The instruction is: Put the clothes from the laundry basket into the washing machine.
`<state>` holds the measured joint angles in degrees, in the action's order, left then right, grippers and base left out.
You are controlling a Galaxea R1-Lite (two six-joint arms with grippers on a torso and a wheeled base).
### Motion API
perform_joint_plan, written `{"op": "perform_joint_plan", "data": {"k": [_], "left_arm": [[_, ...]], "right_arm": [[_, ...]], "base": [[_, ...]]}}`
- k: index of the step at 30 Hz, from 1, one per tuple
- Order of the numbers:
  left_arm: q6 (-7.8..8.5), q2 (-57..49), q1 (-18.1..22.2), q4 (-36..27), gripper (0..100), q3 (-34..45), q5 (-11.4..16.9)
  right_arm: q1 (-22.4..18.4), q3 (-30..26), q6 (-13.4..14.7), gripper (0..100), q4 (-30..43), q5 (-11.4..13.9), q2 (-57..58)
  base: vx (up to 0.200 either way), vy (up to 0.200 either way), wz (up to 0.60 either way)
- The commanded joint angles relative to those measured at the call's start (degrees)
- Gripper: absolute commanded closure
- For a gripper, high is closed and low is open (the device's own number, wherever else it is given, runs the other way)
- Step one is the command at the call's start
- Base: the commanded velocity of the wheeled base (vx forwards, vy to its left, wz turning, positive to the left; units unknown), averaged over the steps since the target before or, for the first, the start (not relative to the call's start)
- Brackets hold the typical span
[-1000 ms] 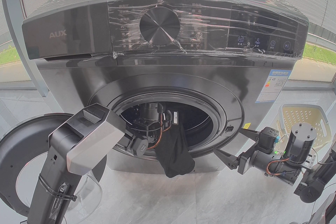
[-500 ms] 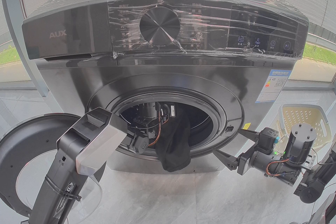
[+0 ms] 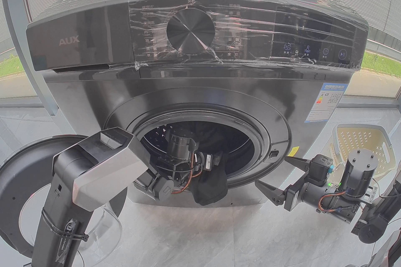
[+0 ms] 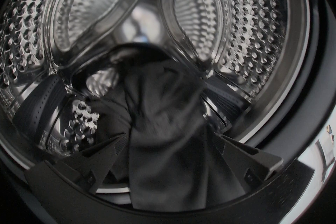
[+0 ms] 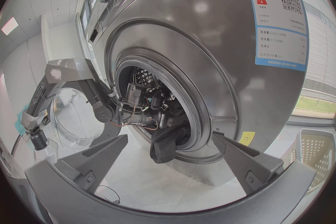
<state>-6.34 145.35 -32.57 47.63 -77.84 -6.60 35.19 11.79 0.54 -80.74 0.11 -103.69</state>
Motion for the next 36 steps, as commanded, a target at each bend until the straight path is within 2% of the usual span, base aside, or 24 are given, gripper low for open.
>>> {"op": "perform_joint_plan", "data": {"k": [1, 15, 16, 28, 30, 32, 34, 35, 36], "left_arm": [[-0.16, -2.79, -1.26, -0.61, 0, 3.48, 1.50], [0.10, 1.52, -1.35, 0.97, 0, 3.22, 3.69], [0.19, 1.78, -1.35, 1.06, 100, 2.95, 3.69], [0.54, 2.48, -0.12, 2.64, 100, 1.46, 3.17], [0.45, 2.31, 2.08, 3.70, 100, -3.02, 2.02], [0.54, 2.57, 2.87, 4.40, 100, -7.50, -0.35], [0.54, 2.57, 2.87, 4.40, 100, -7.50, -0.35], [0.63, 3.63, 3.92, 5.02, 100, -12.60, -2.46], [0.71, 4.24, 4.01, 5.28, 100, -13.83, -2.72]], "right_arm": [[-0.04, -0.27, -0.01, 0, -0.03, 0.07, -0.19], [0.05, -0.27, 0.08, 0, -0.03, 0.07, -0.19], [0.05, -0.27, 0.08, 0, -0.03, 0.07, -0.19], [0.05, -0.27, -0.01, 0, -0.03, 0.07, -0.02], [0.05, -0.19, -0.01, 0, -0.03, 0.07, -0.02], [0.14, -0.19, -0.01, 0, -0.03, 0.07, -0.11], [0.14, -0.19, -0.01, 0, -0.03, 0.07, -0.11], [0.58, -0.19, 0.08, 0, -0.03, 0.07, -0.11], [0.67, -0.19, 0.08, 0, -0.03, 0.07, -0.11]], "base": [[0.000, 0.000, 0.00], [0.000, 0.000, 0.00], [0.000, 0.000, 0.00], [0.000, 0.000, 0.00], [0.000, 0.000, 0.00], [0.000, 0.000, 0.00], [0.000, 0.000, 0.00], [0.000, 0.000, 0.00], [0.000, 0.000, 0.00]]}}
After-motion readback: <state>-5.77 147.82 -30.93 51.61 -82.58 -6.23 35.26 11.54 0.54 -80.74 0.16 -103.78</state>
